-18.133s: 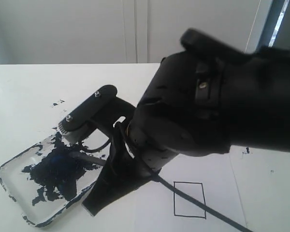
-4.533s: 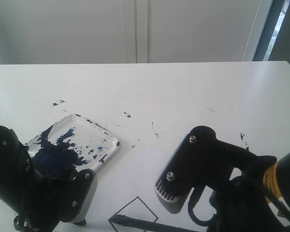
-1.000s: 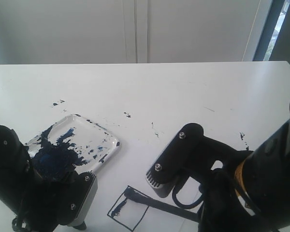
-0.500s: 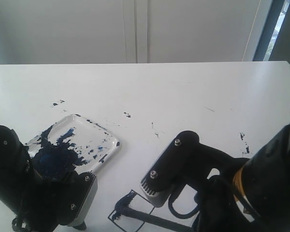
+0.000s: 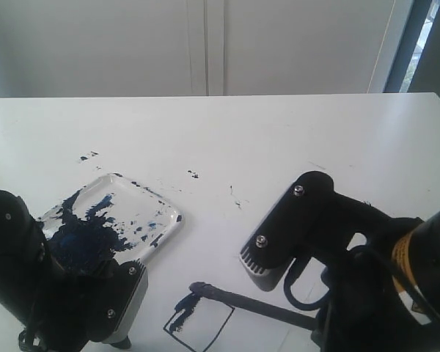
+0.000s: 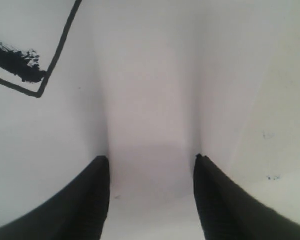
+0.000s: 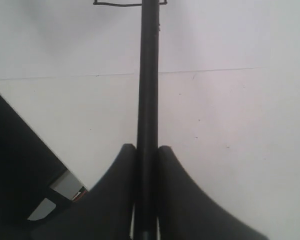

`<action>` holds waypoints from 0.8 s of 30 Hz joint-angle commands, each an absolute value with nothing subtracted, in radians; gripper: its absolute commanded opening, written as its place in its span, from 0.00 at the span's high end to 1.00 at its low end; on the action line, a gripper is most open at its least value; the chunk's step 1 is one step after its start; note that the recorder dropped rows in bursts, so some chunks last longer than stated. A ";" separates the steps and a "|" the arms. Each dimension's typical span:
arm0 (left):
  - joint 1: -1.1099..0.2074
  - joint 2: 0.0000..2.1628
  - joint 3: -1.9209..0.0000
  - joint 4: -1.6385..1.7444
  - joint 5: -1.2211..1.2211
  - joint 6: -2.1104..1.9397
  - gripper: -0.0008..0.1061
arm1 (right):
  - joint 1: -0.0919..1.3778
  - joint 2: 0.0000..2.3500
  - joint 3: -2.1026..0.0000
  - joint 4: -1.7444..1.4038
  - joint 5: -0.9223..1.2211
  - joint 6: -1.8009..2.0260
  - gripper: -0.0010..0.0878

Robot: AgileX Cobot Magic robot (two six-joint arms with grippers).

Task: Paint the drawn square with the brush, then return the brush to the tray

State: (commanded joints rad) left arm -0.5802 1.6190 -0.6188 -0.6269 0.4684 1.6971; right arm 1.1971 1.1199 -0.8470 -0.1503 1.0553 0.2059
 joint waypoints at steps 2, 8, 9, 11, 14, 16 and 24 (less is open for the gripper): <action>-0.580 1.619 -0.619 -0.627 0.468 1.697 0.47 | 1.197 1.148 -0.847 -0.152 1.055 0.197 0.99; -0.580 1.619 -0.619 -0.627 0.468 1.697 0.47 | 1.197 1.178 -0.847 -0.174 1.076 0.187 0.99; -0.580 1.619 -0.619 -0.627 0.466 1.697 0.47 | 1.197 1.178 -0.847 -0.174 1.086 0.176 0.99; -0.580 1.619 -0.619 -0.627 0.466 1.697 0.47 | 1.197 1.178 -0.847 -0.149 1.088 0.143 0.99; -0.580 1.619 -0.619 -0.627 0.466 1.697 0.47 | 1.197 1.178 -0.847 -0.080 1.072 0.086 0.99; -0.580 1.619 -0.619 -0.627 0.466 1.697 0.47 | 1.197 1.178 -0.847 -0.053 1.067 0.073 0.99; -0.580 1.619 -0.619 -0.627 0.464 1.697 0.47 | 1.197 1.176 -0.847 0.000 1.067 0.031 0.99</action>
